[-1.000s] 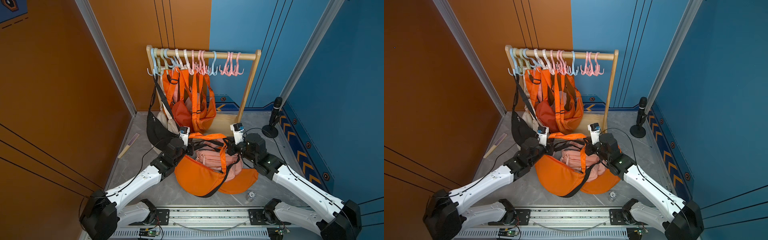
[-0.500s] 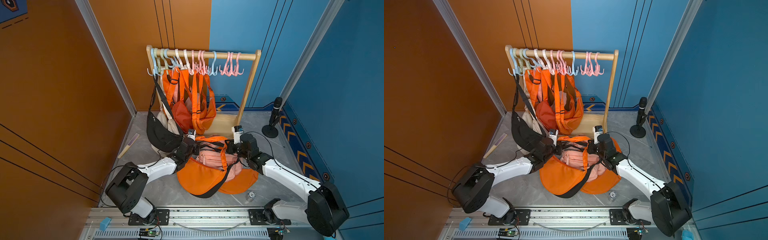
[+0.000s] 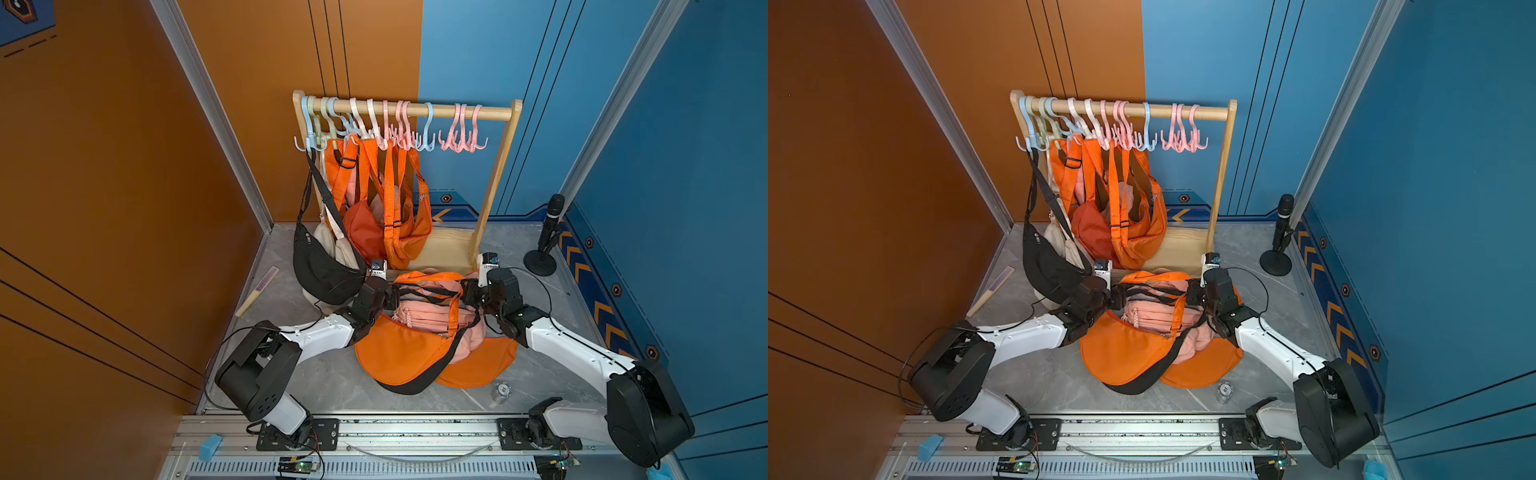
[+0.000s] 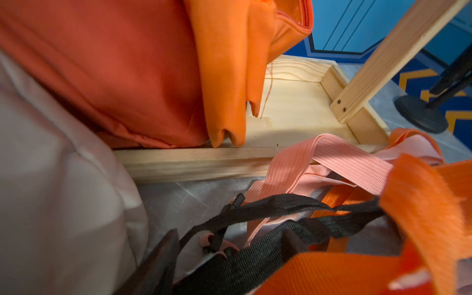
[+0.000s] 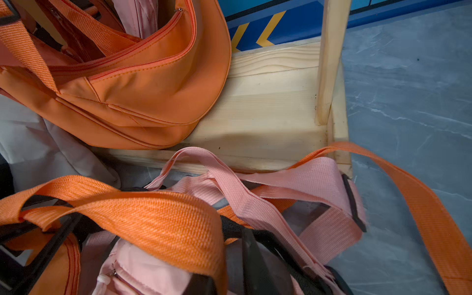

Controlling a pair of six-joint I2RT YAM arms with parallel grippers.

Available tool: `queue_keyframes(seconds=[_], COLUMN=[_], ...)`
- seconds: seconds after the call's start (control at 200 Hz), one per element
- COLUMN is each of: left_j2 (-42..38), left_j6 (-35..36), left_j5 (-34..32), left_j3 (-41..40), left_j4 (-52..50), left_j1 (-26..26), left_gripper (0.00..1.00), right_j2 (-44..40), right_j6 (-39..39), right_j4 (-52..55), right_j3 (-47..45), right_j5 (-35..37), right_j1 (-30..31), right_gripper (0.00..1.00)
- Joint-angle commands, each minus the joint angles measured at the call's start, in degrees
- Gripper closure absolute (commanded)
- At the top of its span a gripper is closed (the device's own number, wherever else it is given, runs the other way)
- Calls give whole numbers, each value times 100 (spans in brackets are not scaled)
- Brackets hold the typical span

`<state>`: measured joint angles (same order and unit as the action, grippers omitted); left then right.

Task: Take the bag off the hook
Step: Place the bag inside the bag.

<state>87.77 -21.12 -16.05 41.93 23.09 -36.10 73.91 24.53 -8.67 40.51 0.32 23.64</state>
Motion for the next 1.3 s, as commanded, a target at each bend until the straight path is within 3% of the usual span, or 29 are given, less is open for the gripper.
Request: queue_keyframes(seconds=[0.0, 0.085, 0.14, 0.26, 0.425, 0.681, 0.841, 1.121, 1.221, 1.296], left_j2=[-444, -699, -823, -1079, -1609, -2709, -3064, -2562, -2186, -1895], left_j6=[-117, -193, -275, -556, -691, -477, -312, -104, -79, -17], left_j5=[-86, -37, 70, 396, 529, 427, 383, 766, 907, 1033], left_j3=[-261, -359, -374, -453, -626, -626, -484, 320, 709, 1057], left_j4=[-26, -173, -327, -598, -845, -1778, -2082, -2136, -2026, -1952], left_j1=[57, 59, 59, 42, 4, -11, 39, 118, 164, 180], left_gripper=[19, 10, 9, 5, 4, 4, 5, 9, 13, 21], right_j2=[-154, -225, -276, -390, -481, -603, -586, -327, -442, -525], right_j6=[126, 156, 165, 174, 200, 180, 74, -10, 32, 59], right_j4=[-94, -24, 27, 106, 127, 204, 432, 997, 939, 919], right_j3=[-44, -30, -26, -43, -71, 16, 235, 401, 294, 246], right_j5=[210, 205, 221, 237, 258, 385, 410, 188, 99, 34], right_j1=[-67, -70, -70, -70, -52, 19, 1, 82, 88, 121], right_gripper=[79, 74, 69, 51, 29, 15, 0, 0, 0, 0])
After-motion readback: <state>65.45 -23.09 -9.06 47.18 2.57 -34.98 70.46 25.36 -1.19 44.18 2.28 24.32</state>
